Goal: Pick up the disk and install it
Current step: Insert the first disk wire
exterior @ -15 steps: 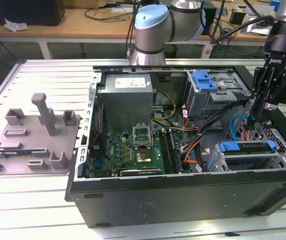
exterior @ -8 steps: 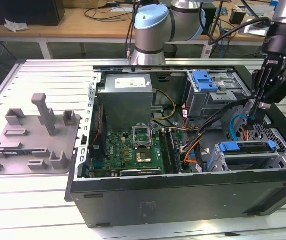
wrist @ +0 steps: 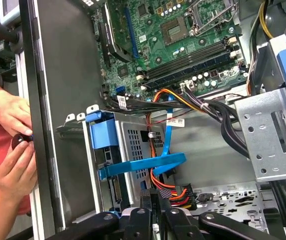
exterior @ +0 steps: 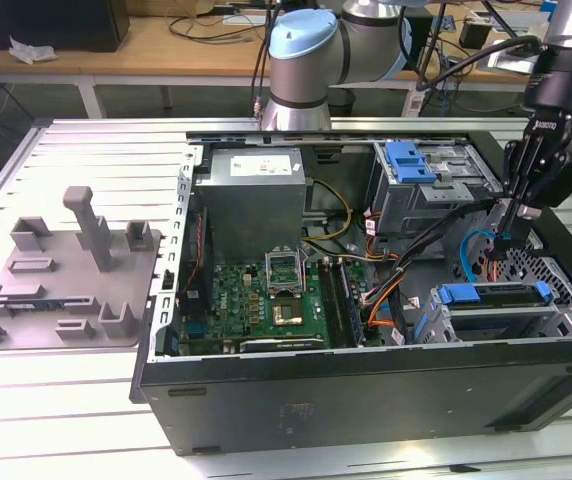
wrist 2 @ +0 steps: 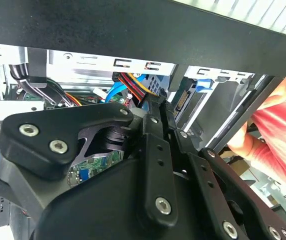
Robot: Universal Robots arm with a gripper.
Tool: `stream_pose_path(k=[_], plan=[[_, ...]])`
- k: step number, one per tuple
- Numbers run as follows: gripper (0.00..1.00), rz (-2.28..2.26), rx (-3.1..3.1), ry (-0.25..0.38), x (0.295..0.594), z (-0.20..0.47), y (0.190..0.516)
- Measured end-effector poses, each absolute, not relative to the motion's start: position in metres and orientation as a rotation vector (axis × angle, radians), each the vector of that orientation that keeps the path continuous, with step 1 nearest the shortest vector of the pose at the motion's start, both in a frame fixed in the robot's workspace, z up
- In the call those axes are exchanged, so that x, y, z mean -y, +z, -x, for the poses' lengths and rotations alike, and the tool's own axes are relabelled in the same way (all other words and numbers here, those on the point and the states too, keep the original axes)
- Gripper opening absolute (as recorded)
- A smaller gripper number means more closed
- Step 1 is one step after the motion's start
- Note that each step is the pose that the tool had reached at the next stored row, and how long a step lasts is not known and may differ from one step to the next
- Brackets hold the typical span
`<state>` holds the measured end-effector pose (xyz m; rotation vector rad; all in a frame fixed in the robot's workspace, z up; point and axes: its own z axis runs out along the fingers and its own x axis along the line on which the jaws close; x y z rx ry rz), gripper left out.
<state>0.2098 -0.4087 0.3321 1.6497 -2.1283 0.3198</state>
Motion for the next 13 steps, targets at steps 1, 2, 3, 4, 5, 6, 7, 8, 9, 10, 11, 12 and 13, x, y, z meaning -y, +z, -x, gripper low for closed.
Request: stream_pose_path(k=[1,2,3,4,5,6,7,8,9,10,11,12,13], plan=[[0.16,-1.650,2.128,0.319,0.409,-0.209,0.332],[0.16,-1.650,2.128,0.320,0.409,-0.209,0.332],[0.16,-1.650,2.128,0.320,0.409,-0.208,0.333],[0.16,-1.650,2.128,0.320,0.410,-0.207,0.334],[0.16,-1.650,2.129,0.320,0.410,-0.207,0.335],[0.16,-1.650,2.129,0.320,0.411,-0.206,0.336],[0.16,-1.652,2.131,0.318,0.412,-0.206,0.338],[0.16,-1.653,2.133,0.317,0.414,-0.206,0.340],[0.16,-1.654,2.134,0.315,0.415,-0.205,0.340],[0.16,-1.658,2.138,0.311,0.418,-0.205,0.342],[0.16,-1.660,2.141,0.309,0.419,-0.205,0.342],[0.16,-1.663,2.145,0.304,0.421,-0.205,0.343],[0.16,-1.666,2.148,0.299,0.422,-0.205,0.343]])
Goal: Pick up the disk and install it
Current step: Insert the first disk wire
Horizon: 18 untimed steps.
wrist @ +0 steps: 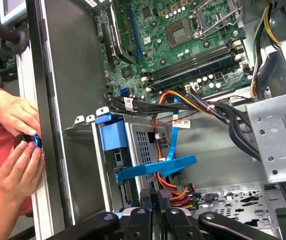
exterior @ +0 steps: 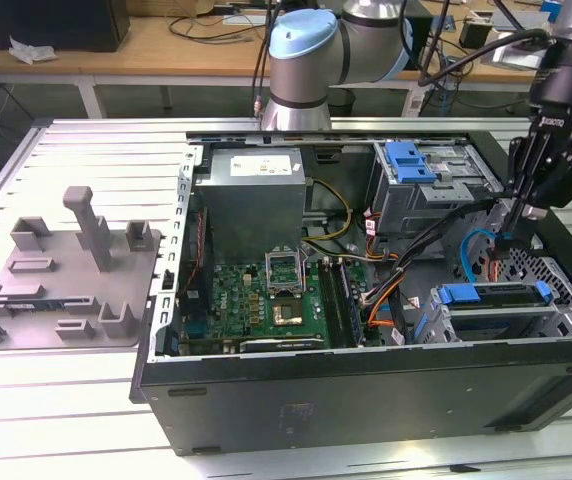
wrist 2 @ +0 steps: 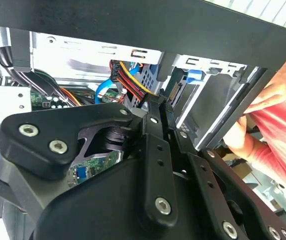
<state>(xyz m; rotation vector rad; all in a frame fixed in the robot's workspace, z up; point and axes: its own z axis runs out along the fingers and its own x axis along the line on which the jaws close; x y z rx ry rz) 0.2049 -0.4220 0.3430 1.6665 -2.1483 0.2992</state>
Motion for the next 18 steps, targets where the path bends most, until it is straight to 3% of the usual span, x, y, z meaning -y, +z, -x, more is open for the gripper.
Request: stream_pose_path(k=[18], plan=[[0.16,-1.715,2.198,0.224,0.450,-0.198,0.355]])
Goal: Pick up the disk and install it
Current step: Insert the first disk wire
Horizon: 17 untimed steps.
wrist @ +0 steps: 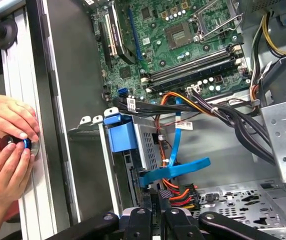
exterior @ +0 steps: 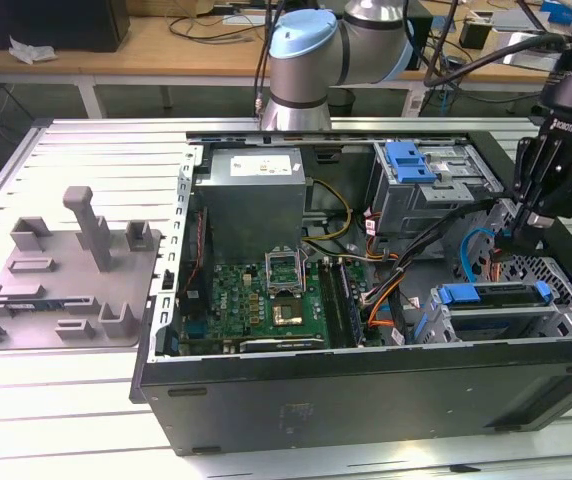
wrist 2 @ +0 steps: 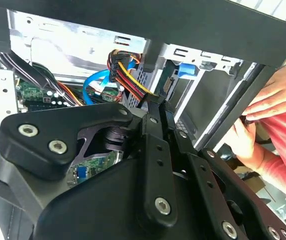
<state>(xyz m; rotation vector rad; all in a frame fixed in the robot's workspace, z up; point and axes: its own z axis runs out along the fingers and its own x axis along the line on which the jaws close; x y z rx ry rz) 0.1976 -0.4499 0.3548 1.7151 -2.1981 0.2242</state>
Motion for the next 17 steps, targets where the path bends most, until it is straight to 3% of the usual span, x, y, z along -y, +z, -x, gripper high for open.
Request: stream_pose_path(k=[17], plan=[[0.16,-1.801,2.208,0.176,0.473,-0.188,0.361]])
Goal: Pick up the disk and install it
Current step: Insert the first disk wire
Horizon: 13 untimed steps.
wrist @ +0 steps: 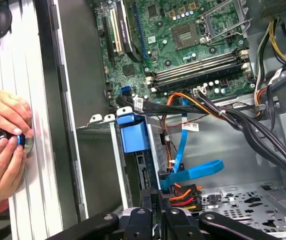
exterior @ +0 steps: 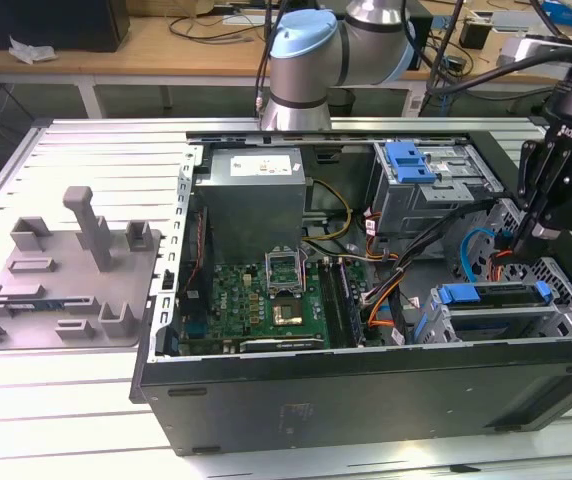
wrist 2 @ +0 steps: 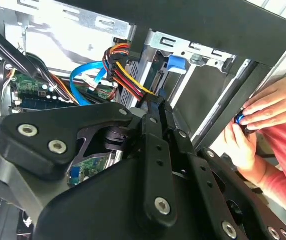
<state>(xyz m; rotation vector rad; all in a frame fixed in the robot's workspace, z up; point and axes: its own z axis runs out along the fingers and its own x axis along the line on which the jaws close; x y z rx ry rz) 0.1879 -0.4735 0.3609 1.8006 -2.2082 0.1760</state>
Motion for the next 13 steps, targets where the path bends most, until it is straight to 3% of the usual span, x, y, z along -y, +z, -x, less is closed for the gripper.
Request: stream_pose_path(k=[13], plan=[[0.16,-1.878,2.248,0.107,0.4796,-0.1821,0.3611]])
